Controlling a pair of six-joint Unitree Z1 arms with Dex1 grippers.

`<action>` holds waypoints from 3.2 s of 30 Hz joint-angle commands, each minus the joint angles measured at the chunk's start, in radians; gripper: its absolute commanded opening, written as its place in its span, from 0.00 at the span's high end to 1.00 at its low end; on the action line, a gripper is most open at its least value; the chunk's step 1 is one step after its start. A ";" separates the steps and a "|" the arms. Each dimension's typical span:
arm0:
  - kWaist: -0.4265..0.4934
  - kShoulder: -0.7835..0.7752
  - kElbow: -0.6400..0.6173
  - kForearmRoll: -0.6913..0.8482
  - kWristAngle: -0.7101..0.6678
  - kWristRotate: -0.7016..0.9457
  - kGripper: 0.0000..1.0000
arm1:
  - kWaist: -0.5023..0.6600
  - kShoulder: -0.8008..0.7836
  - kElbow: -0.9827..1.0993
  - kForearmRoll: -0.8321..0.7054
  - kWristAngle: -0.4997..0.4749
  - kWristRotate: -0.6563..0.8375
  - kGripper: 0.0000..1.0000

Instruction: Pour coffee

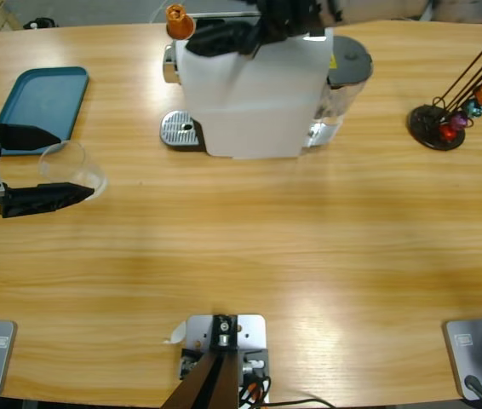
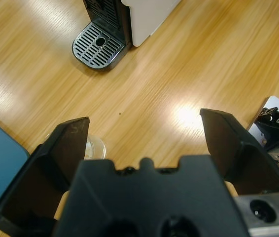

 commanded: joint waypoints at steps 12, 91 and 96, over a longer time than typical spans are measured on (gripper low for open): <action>0.006 0.004 0.035 -0.016 -0.002 0.006 0.03 | 0.285 0.146 -0.621 0.620 -0.525 0.279 0.02; 0.006 -0.010 0.073 -0.016 0.002 0.005 0.03 | 0.353 0.519 -1.292 1.359 -0.767 0.433 0.10; 0.006 -0.008 0.074 -0.016 0.003 0.005 0.03 | 0.353 0.513 -1.287 1.380 -0.787 0.431 0.10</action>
